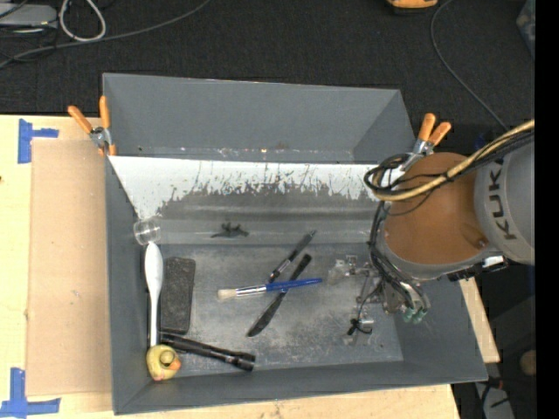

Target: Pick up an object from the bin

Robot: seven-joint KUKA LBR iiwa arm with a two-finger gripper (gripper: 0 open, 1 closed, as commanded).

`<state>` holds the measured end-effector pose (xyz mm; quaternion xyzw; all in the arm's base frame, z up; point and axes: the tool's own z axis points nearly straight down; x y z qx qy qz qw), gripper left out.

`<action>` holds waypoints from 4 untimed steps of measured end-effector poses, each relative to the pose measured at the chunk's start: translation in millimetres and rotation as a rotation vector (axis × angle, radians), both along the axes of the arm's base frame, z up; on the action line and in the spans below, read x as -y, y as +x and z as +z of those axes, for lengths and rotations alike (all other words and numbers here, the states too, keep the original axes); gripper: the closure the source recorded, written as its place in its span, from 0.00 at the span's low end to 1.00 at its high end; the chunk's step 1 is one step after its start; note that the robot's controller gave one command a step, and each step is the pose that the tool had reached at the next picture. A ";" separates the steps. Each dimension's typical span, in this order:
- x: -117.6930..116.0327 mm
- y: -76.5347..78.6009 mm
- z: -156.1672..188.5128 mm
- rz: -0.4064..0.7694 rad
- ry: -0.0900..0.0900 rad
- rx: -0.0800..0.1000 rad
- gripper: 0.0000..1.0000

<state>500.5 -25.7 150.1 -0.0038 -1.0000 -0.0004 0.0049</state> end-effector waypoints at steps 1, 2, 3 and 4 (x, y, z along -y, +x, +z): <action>-0.2 2.0 4.1 0.001 0.000 0.008 0.00; -65.4 74.8 -82.3 0.045 0.002 0.011 0.00; -73.2 84.7 -28.0 0.321 -0.001 0.014 0.00; -69.1 77.5 -52.3 0.121 0.001 0.006 0.00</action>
Offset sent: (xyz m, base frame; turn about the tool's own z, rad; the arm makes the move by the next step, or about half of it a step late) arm 0.0720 0.0621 -0.0801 -0.0405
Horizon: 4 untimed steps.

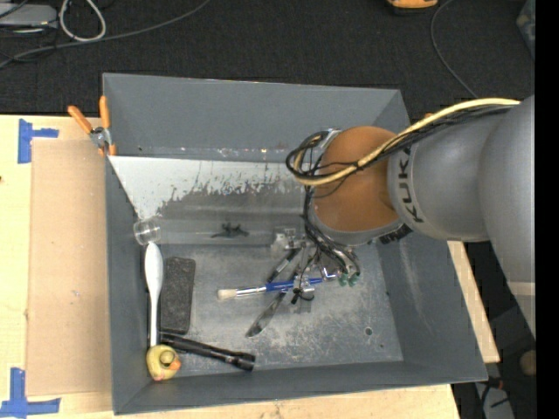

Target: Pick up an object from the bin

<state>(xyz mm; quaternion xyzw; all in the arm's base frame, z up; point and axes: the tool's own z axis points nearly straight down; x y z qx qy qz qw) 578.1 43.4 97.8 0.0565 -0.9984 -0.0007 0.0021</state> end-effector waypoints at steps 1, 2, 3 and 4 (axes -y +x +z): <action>13.3 11.0 -22.0 0.096 -0.001 0.008 0.00; 12.5 -6.2 -27.8 0.035 0.002 -0.005 1.00; 12.5 -6.2 -27.5 0.035 0.002 -0.005 1.00; 12.3 -9.3 -2.4 0.035 0.002 -0.015 1.00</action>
Offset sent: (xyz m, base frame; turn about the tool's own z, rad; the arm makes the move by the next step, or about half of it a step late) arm -0.0063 -0.0128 -0.0278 -0.0346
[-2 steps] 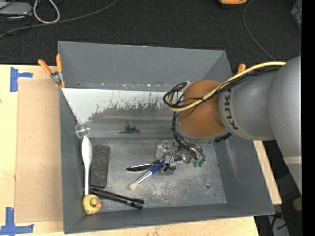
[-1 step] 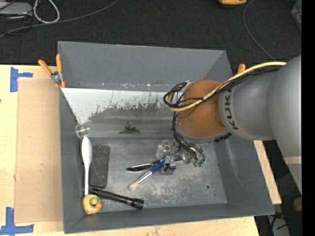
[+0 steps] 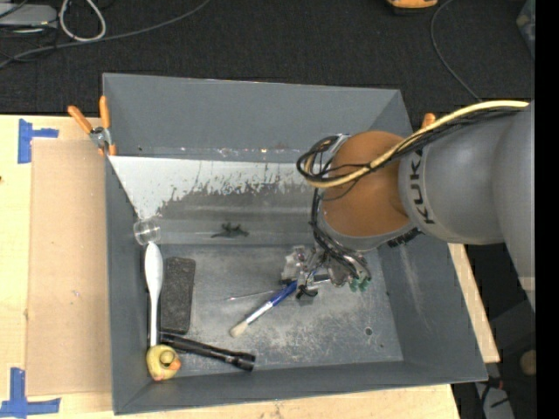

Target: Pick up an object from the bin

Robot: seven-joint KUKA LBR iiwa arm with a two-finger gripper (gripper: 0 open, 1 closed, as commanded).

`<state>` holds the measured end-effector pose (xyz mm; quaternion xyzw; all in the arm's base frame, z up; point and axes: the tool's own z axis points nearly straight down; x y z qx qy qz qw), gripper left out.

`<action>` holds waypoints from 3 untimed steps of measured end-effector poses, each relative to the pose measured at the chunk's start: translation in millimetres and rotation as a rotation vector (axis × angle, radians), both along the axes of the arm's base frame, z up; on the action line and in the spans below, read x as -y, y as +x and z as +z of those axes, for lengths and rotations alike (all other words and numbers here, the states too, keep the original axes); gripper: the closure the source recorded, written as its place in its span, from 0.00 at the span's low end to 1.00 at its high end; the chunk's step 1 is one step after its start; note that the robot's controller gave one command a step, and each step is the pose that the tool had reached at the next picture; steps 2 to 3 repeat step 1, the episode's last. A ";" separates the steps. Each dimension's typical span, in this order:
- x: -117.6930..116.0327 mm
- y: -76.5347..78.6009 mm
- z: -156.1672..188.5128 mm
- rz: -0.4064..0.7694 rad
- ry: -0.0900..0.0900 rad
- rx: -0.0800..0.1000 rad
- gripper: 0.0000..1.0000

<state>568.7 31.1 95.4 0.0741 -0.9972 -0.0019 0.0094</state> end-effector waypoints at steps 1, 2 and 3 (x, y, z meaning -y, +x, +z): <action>-0.4 2.5 34.9 0.000 0.000 0.008 1.00; -0.4 2.5 34.9 0.000 0.000 0.008 1.00; -0.4 2.5 34.9 0.000 0.000 0.008 1.00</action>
Offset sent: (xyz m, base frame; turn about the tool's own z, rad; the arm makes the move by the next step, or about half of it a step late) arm 0.0019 0.0004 0.0834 0.0000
